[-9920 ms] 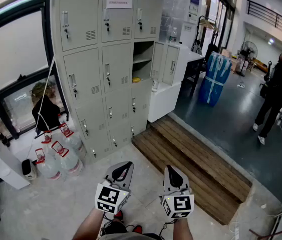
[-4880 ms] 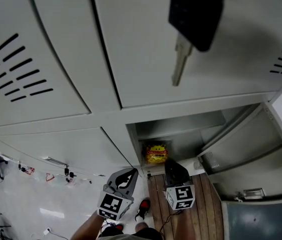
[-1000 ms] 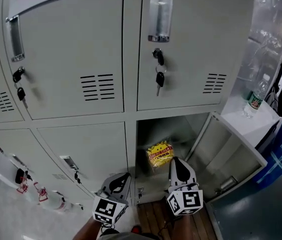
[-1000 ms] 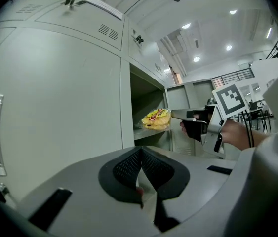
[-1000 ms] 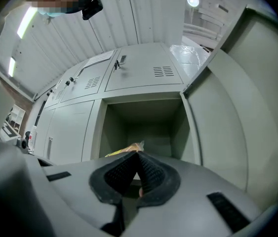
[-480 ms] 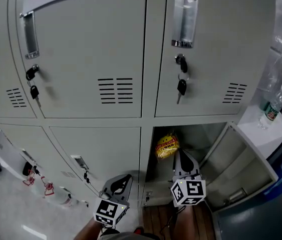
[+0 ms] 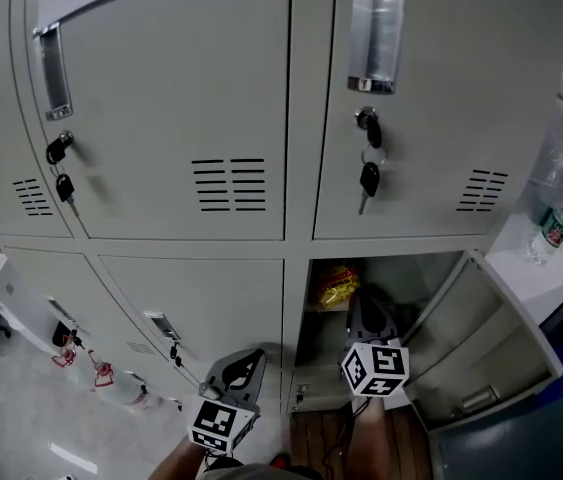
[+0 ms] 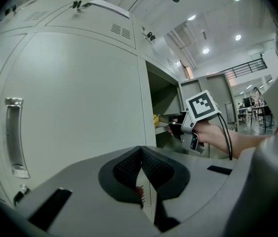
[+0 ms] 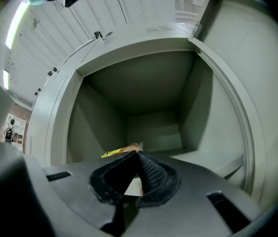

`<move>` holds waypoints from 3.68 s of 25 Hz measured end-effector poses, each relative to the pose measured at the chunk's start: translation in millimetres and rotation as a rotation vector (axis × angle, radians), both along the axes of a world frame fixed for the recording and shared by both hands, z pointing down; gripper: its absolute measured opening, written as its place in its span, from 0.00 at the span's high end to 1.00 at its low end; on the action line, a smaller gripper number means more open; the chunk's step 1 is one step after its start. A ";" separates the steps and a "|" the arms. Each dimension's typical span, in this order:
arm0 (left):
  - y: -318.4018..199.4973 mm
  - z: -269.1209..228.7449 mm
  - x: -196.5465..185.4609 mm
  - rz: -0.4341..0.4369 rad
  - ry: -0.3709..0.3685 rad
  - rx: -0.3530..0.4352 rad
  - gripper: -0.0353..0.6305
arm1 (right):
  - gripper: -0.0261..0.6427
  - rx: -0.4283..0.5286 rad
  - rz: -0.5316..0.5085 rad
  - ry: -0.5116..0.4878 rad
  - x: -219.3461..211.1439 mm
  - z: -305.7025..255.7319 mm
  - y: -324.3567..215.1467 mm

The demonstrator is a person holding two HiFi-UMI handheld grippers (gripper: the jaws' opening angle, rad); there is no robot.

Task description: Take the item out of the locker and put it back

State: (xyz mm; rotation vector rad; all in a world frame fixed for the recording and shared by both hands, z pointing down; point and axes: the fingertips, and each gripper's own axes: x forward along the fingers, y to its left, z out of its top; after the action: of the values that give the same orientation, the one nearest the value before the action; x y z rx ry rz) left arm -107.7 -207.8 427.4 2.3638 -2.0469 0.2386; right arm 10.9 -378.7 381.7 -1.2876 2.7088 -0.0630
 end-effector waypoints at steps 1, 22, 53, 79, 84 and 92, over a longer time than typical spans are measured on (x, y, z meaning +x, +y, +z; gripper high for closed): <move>-0.7 0.2 0.3 0.000 0.001 -0.001 0.91 | 0.94 -0.005 0.003 0.005 0.3 1.9 -1.4; -5.5 7.1 9.3 0.017 0.011 -0.020 0.91 | 0.71 -0.015 -0.053 0.045 0.1 14.5 1.1; 2.1 -9.8 39.6 0.158 0.021 0.017 0.91 | 0.71 0.052 0.078 0.140 47.9 -3.0 61.3; 108.8 -20.2 59.9 0.400 0.057 0.038 0.91 | 0.91 -0.045 0.343 0.163 83.8 37.1 254.1; 131.5 -13.4 53.3 0.418 0.064 0.038 0.91 | 0.92 -0.062 0.365 0.161 77.1 47.8 286.8; 160.9 -5.1 46.6 0.449 0.060 0.028 0.91 | 0.94 -0.074 0.391 0.159 68.7 59.3 326.0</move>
State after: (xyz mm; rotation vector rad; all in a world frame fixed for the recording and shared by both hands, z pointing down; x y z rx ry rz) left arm -61.1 -47.0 422.3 2.7797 -1.4790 0.1368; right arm 79.5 -52.7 441.0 -1.8928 2.5408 -0.0189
